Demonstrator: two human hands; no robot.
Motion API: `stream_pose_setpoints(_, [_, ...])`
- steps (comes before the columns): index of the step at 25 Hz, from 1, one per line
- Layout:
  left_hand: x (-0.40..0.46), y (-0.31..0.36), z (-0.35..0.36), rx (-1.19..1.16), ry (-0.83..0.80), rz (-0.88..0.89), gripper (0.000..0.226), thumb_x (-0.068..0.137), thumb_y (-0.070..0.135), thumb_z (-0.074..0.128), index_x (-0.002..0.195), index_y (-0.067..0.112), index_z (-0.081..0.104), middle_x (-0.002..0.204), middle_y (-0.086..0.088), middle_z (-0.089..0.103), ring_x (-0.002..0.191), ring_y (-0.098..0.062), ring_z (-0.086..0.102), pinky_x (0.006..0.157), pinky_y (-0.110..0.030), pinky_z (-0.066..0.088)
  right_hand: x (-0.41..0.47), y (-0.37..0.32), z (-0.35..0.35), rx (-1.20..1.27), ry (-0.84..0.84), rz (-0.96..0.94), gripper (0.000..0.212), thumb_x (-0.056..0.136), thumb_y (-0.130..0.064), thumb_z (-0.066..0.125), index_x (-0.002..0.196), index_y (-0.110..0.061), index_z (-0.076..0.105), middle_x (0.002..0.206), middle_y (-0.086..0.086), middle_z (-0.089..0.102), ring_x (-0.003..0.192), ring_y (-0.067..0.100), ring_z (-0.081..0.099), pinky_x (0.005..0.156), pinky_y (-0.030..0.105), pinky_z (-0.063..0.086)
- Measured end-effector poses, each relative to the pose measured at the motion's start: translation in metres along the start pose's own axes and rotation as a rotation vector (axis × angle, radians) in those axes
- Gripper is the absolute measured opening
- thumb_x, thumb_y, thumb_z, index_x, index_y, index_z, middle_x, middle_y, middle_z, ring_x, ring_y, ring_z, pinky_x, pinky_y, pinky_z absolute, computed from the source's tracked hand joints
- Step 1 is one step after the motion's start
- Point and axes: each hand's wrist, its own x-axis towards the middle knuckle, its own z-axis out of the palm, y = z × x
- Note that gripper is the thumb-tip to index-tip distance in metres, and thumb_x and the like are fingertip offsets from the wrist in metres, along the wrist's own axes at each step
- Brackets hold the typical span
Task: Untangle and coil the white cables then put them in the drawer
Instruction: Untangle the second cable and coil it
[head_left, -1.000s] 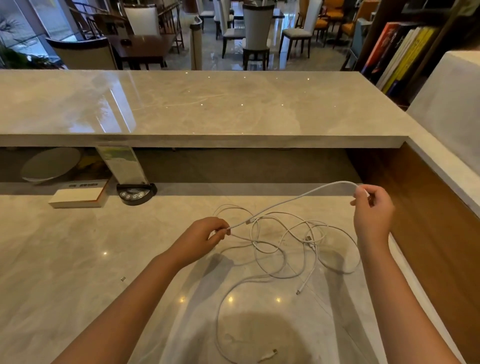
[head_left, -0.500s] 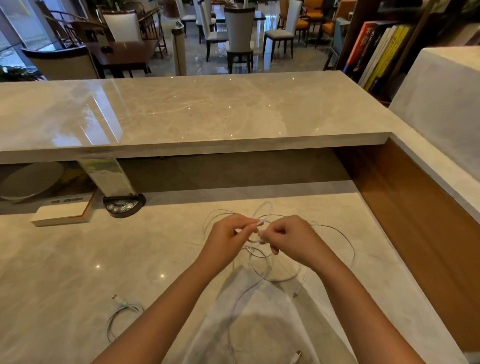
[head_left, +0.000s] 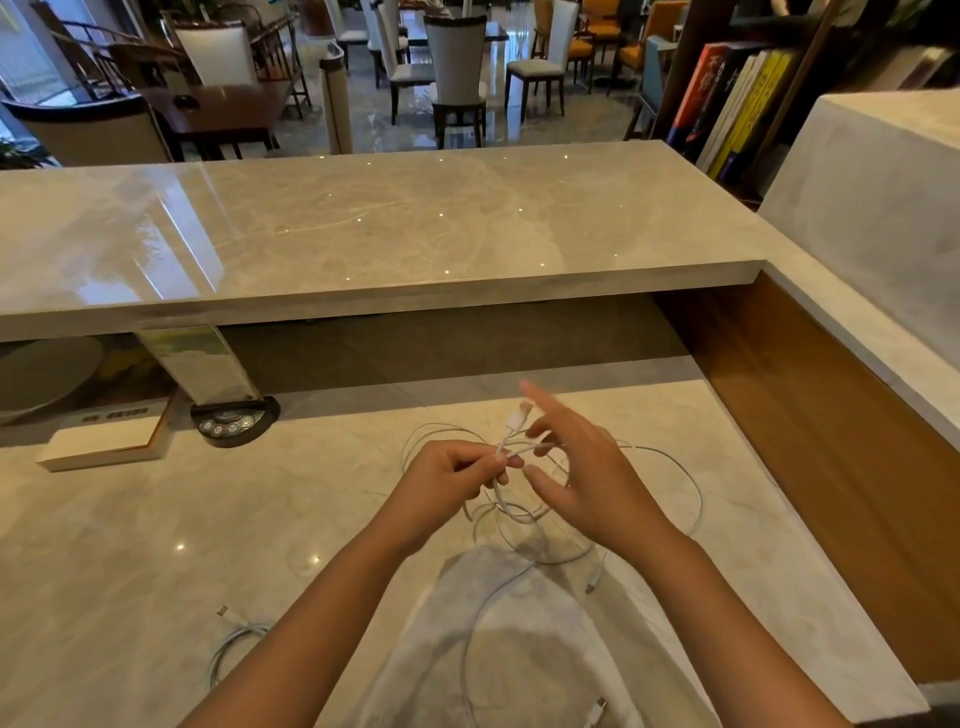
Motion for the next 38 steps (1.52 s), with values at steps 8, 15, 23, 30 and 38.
stream_pose_setpoints(8, [0.003,0.011,-0.009,0.316,-0.085,0.090,0.010,0.083,0.021,0.067,0.087,0.023,0.076,0.071,0.012,0.068,0.065,0.002,0.059,0.061,-0.013,0.046,0.003,0.008,-0.010,-0.163,-0.023,-0.159,0.017,0.079,-0.022,0.072,0.095,-0.026,0.073,0.093,-0.002,0.065,0.088,0.015,0.057,0.073,0.027,0.040])
stream_pose_setpoints(15, [-0.004,0.006,-0.005,0.240,-0.052,0.180,0.016,0.083,0.018,0.067,0.090,0.029,0.075,0.077,0.009,0.071,0.072,-0.009,0.061,0.064,-0.018,0.048,0.002,0.012,-0.021,0.725,-0.251,0.452,0.018,0.078,-0.014,0.071,0.094,-0.018,0.064,0.070,0.000,0.073,0.068,0.010,0.065,0.072,0.024,0.049])
stream_pose_setpoints(23, [-0.006,0.009,0.006,-0.094,0.150,-0.010,0.015,0.085,0.007,0.061,0.080,0.013,0.073,0.052,0.018,0.064,0.052,0.008,0.055,0.051,-0.006,0.039,-0.006,0.004,-0.017,0.301,0.057,0.070,0.013,0.077,-0.022,0.072,0.084,-0.017,0.062,0.082,-0.009,0.064,0.075,0.009,0.059,0.068,0.021,0.048])
stream_pose_setpoints(30, [-0.004,0.014,0.003,-0.074,0.092,-0.068,0.013,0.084,0.017,0.065,0.082,0.022,0.077,0.063,0.008,0.063,0.057,-0.006,0.052,0.053,-0.016,0.043,-0.008,0.001,-0.015,-0.311,0.193,-0.281,0.015,0.075,-0.017,0.076,0.078,-0.013,0.061,0.070,0.001,0.061,0.058,0.017,0.054,0.047,0.026,0.043])
stream_pose_setpoints(38, [-0.005,0.021,-0.007,0.235,0.023,0.079,0.021,0.077,0.020,0.073,0.099,0.022,0.074,0.090,0.009,0.073,0.080,-0.003,0.065,0.073,-0.023,0.054,-0.005,0.004,-0.051,0.082,0.067,0.141,0.010,0.078,-0.020,0.072,0.081,-0.015,0.064,0.077,-0.002,0.071,0.071,0.010,0.065,0.067,0.033,0.057])
